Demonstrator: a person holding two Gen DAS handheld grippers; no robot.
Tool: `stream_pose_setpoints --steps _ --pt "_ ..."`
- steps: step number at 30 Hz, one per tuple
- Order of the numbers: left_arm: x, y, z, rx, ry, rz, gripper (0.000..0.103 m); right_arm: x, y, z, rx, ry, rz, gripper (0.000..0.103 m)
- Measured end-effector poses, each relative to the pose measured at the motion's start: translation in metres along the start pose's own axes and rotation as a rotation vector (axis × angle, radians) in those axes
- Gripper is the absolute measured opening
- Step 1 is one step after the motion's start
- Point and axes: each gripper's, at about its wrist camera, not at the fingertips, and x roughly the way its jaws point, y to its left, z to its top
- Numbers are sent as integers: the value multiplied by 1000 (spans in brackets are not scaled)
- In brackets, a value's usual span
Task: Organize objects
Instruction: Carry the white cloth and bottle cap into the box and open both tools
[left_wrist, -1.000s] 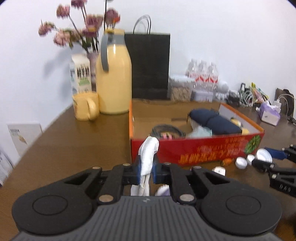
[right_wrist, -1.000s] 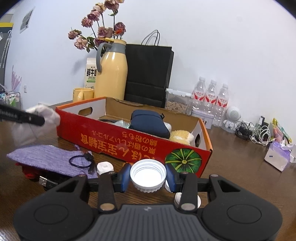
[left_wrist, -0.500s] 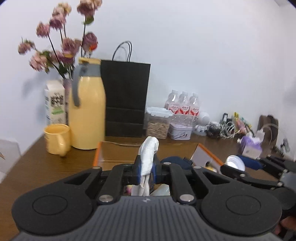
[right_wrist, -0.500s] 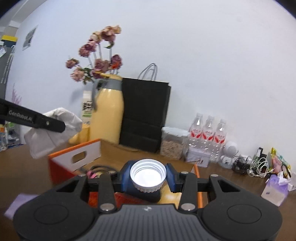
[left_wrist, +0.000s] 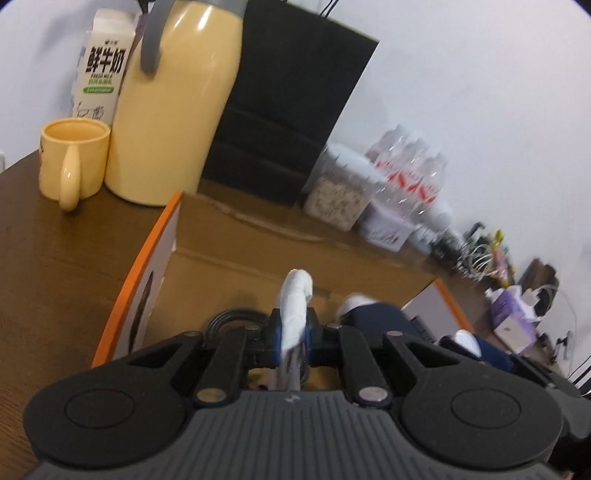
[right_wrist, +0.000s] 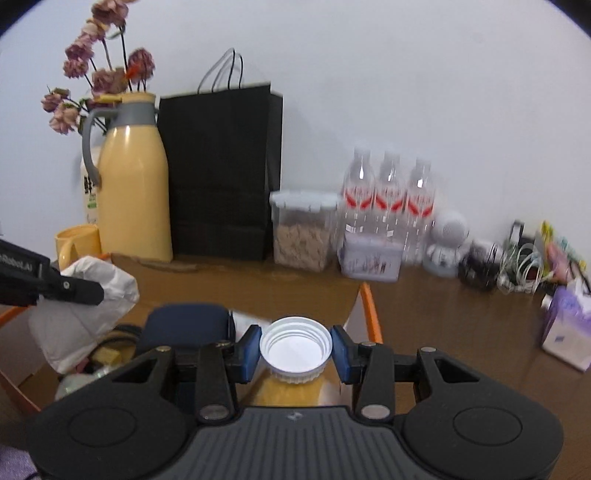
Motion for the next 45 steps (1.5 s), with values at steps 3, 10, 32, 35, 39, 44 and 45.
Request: stream_pose_setpoints --steps 3,10,32,35,39,44,45 --pt "-2 -5 -5 44 -16 35 24 0 4 -5 -18 8 6 39" --pt "-32 -34 -21 216 -210 151 101 -10 0 -6 9 -25 -8 68" --pt "-58 -56 -27 285 -306 183 103 -45 0 -1 20 -152 2 103" --pt "-66 -61 -27 298 -319 181 103 -53 1 0 15 -172 4 103" --pt "-79 -69 -30 321 -329 176 103 -66 4 4 2 -191 12 103" --pt "-96 -75 -38 335 -317 167 103 -87 8 6 -19 -202 13 103" --pt "-99 -75 -40 336 -314 171 103 -91 9 5 -21 -201 14 103"
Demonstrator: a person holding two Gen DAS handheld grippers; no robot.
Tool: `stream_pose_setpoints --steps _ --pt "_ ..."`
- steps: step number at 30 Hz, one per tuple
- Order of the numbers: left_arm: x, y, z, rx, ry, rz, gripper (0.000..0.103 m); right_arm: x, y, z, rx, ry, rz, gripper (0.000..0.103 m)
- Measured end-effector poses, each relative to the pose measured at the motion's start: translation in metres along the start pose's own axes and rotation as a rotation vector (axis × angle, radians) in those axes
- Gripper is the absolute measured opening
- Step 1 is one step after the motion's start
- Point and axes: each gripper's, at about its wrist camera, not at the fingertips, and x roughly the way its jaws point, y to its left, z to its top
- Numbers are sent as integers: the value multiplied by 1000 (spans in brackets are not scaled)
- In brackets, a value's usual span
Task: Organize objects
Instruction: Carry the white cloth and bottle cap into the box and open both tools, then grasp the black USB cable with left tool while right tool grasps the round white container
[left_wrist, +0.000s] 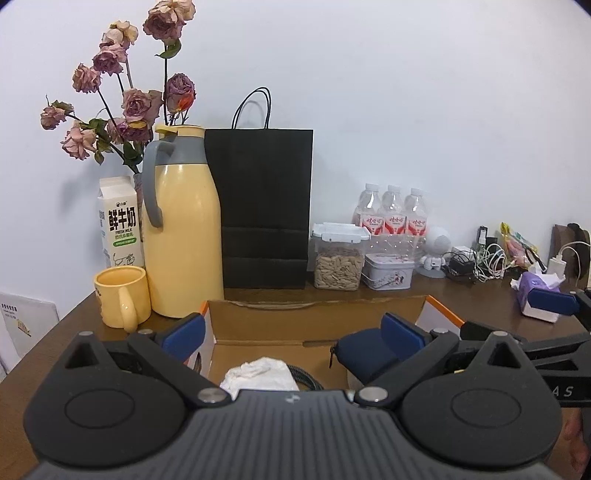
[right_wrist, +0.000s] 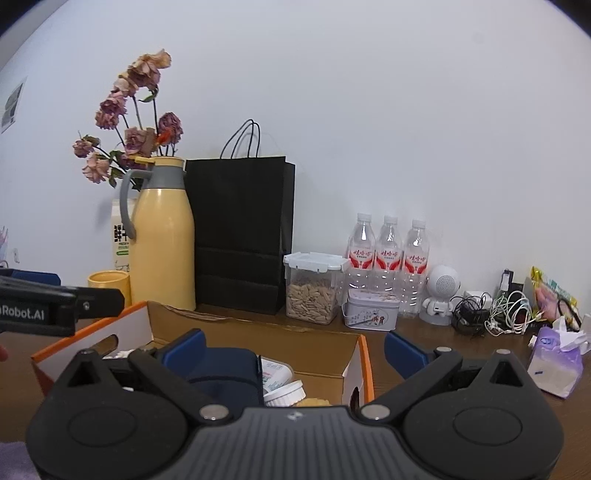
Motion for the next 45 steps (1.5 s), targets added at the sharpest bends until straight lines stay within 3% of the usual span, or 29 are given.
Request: stream_pose_setpoints --steps 16,22,26,45 --pt "-80 5 -28 -12 117 61 103 -74 15 -32 9 132 27 103" --pt "-82 12 -43 -40 186 109 103 -79 19 -46 28 204 61 103" --pt "-82 20 -51 -61 226 107 103 -79 23 -54 18 254 19 103" --pt "-113 14 -64 -19 238 78 103 -110 32 -71 5 290 21 103"
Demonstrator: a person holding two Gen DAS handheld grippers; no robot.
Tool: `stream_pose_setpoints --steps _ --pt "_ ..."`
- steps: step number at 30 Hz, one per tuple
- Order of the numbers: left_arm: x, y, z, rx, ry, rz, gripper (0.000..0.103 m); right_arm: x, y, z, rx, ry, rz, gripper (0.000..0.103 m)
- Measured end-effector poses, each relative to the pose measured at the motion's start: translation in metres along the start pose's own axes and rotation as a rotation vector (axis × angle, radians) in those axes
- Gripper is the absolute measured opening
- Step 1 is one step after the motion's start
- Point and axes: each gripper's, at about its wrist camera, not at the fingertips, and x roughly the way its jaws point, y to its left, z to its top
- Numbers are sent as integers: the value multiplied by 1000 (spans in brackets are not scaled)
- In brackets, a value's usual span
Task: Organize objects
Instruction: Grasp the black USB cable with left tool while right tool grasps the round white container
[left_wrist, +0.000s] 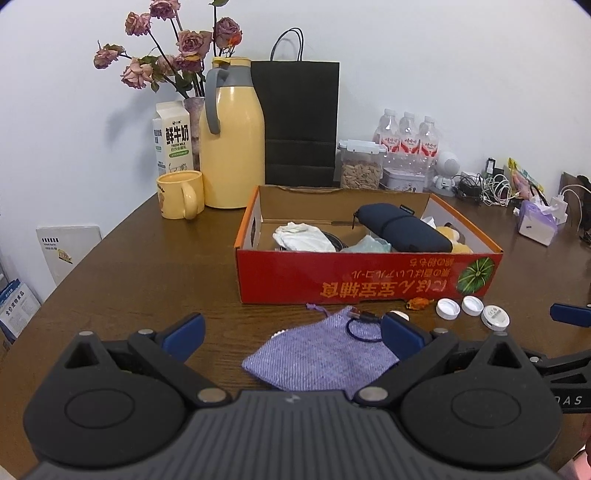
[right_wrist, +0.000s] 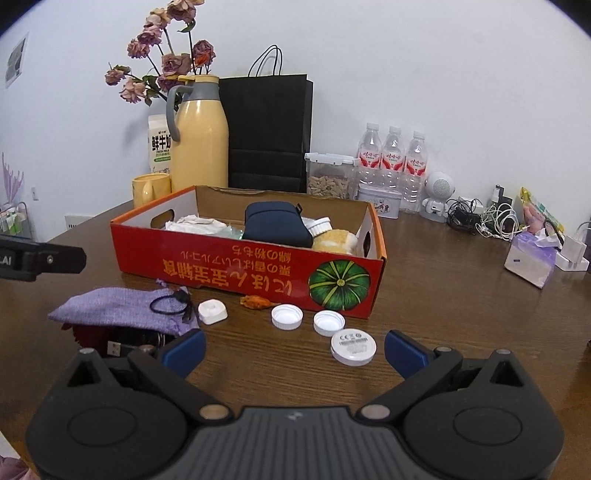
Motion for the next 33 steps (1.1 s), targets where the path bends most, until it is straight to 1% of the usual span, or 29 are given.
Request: stream_pose_setpoints --steps 7,11,14,16,17,19,22,24,25,27,30,32,33 --pt "2 -8 1 26 -8 -29 103 7 1 -3 -13 16 0 103" --pt "10 -17 2 50 -7 -38 103 14 -4 -3 -12 25 -9 103" --pt "20 -24 0 59 11 -57 103 21 -13 -3 -5 34 -18 103" --pt "27 -30 -1 76 28 -74 94 27 -18 -3 0 43 -20 103" --pt "31 -34 0 87 36 -81 92 31 -20 -3 0 49 -22 103" --pt "39 -41 0 105 45 -90 84 38 -24 -2 -4 57 -27 103" --pt "54 -53 2 122 70 -102 77 49 -28 1 -9 62 -27 102" --pt "67 -60 3 130 94 -103 75 58 -32 3 -12 74 -20 100" --pt "73 -63 3 129 107 -100 73 62 -34 4 -14 82 -17 96" --pt "86 -67 3 119 135 -88 69 71 -38 5 -14 99 -16 94" --pt "100 -66 4 88 164 -61 69 82 -45 9 -4 115 -8 84" --pt "107 -64 4 68 181 -46 68 88 -48 11 1 121 0 84" --pt "110 -62 4 57 189 -42 65 91 -50 12 4 124 3 82"
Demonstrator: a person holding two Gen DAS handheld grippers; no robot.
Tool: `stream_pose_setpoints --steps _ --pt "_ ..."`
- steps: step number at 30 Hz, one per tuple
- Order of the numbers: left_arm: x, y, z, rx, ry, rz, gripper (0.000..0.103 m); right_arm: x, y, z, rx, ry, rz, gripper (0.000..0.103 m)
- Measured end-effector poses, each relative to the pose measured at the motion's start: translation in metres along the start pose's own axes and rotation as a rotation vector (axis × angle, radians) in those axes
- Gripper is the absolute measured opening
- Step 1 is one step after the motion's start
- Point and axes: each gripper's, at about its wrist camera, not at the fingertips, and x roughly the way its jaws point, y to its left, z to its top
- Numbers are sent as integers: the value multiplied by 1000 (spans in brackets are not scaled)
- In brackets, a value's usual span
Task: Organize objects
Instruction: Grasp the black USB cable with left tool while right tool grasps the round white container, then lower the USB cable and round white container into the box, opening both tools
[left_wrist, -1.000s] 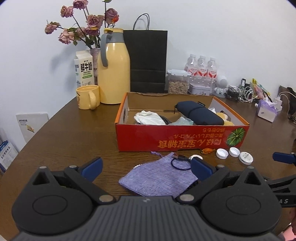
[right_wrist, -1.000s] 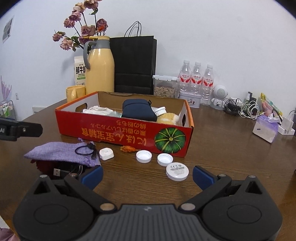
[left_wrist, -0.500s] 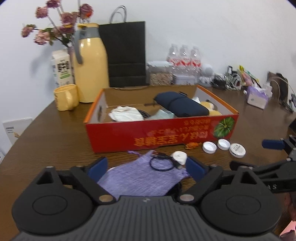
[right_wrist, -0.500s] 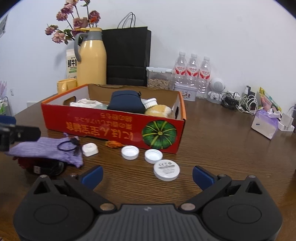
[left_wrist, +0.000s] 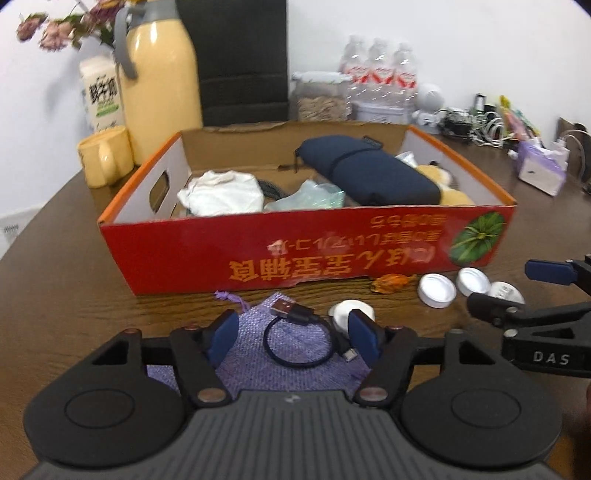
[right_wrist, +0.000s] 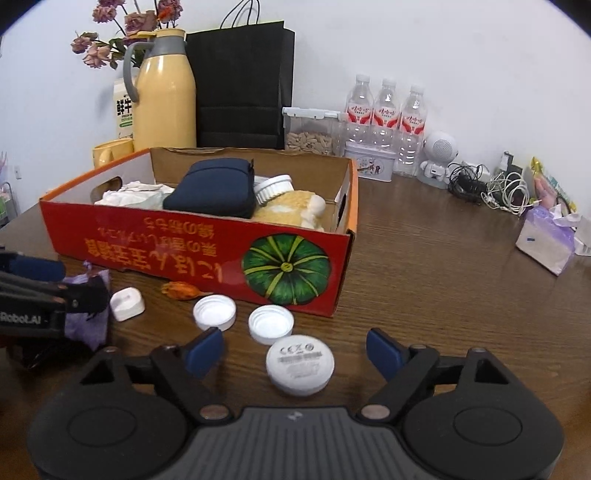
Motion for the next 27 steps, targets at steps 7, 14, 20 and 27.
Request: stream_pose_setpoints --steps 7,14,20,27 --pt "2 6 0 -53 6 -20 47 5 -5 -3 24 11 11 70" --pt "-1 6 -5 -57 -12 -31 44 2 -7 -6 42 8 35 48" --pt "-5 6 -6 -54 -24 -45 43 -1 -7 -8 46 -1 41 39" --pt "-17 7 -7 -43 -63 -56 42 -12 -7 -8 44 -36 45 38"
